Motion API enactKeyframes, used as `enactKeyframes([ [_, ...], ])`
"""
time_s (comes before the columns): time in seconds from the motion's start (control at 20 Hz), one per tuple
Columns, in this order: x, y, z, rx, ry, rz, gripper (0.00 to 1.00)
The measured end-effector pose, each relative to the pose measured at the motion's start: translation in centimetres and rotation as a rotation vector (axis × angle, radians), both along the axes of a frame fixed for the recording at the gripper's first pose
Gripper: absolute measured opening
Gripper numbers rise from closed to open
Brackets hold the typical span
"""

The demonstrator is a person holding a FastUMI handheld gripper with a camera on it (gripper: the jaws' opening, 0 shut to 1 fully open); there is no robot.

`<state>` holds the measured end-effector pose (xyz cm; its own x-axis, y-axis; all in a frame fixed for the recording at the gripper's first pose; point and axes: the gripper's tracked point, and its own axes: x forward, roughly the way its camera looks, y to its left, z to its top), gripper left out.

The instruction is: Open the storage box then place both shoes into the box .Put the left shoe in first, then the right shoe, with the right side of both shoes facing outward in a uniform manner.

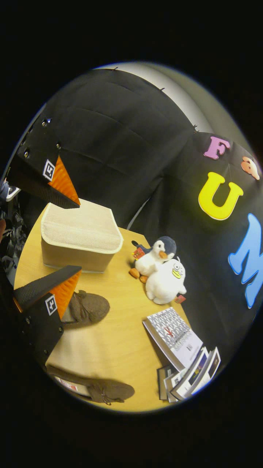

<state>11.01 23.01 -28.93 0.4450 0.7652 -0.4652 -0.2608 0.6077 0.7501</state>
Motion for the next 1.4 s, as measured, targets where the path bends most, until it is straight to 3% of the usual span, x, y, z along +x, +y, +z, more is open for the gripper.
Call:
enactKeyframes([
  [0.35, 1.4, 4.2, -4.5, 0.128, 0.188, 0.015, 0.97],
  [1.0, 1.4, 8.5, -8.2, 0.145, 0.265, 0.081, 0.95],
  [1.15, 1.9, 8.6, -7.3, 0.153, 0.25, 0.075, 0.65],
  [1.2, 1.6, 8.7, -7.1, 0.15, 0.243, 0.096, 0.51],
  [1.25, 2.2, 9.0, -7.3, 0.133, 0.228, 0.085, 0.49],
  [1.3, 2.4, 7.5, -6.3, 0.127, 0.241, 0.063, 0.32],
  [1.4, 2.3, 8.2, -5.7, 0.141, 0.239, 0.078, 0.27],
])
